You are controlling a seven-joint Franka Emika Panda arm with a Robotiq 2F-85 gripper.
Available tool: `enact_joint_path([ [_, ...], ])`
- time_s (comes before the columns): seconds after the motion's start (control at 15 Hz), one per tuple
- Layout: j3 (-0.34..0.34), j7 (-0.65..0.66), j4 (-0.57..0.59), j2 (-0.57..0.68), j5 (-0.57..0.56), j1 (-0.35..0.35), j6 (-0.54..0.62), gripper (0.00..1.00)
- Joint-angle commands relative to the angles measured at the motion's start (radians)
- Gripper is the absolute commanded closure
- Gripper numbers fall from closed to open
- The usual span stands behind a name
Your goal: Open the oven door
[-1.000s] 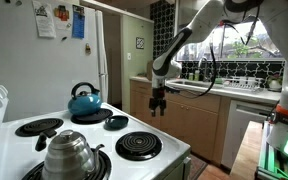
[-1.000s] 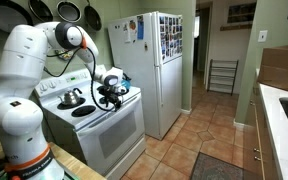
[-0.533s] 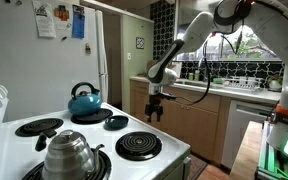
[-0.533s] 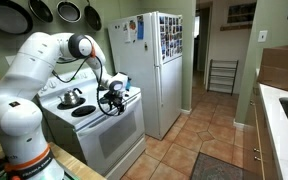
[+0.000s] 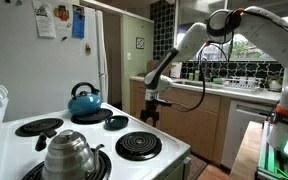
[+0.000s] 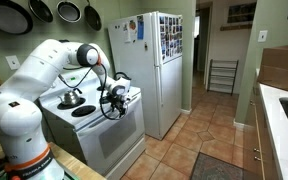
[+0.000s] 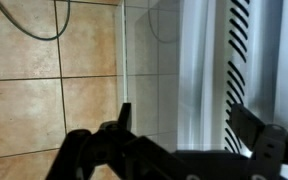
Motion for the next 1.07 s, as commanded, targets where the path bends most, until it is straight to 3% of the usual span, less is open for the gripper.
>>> enact_joint_path([
  [0.0, 0.010, 0.035, 0.052, 0.059, 0.010, -0.008, 0.021, 0.00],
  [1.0, -0.050, 0.116, 0.071, 0.084, -0.050, 0.013, -0.024, 0.00],
])
